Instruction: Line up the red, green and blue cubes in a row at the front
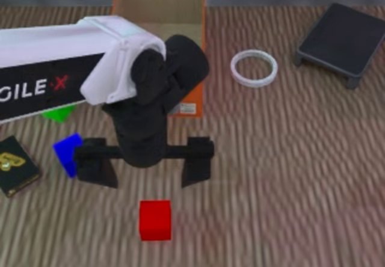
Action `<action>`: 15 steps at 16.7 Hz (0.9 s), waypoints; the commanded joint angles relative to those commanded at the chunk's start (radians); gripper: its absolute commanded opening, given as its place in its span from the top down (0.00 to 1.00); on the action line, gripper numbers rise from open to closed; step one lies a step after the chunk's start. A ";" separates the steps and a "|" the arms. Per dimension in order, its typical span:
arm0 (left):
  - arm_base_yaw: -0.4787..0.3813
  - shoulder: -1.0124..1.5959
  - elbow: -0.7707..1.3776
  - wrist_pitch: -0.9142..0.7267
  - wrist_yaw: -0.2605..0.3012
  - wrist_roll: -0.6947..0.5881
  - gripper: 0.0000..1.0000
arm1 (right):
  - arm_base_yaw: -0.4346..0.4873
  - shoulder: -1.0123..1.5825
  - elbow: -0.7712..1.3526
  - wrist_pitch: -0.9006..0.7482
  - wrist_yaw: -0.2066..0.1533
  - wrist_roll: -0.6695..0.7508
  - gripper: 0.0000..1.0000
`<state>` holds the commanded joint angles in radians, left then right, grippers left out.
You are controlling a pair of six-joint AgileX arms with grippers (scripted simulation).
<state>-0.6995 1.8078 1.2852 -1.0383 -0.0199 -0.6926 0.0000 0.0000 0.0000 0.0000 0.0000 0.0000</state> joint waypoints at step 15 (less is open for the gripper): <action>0.591 0.534 0.749 -0.242 0.021 1.018 0.00 | 0.000 0.000 0.000 0.000 0.000 0.000 0.00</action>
<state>-0.1084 2.3417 2.0338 -1.2805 0.0013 0.3255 0.0000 0.0000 0.0000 0.0000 0.0000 0.0000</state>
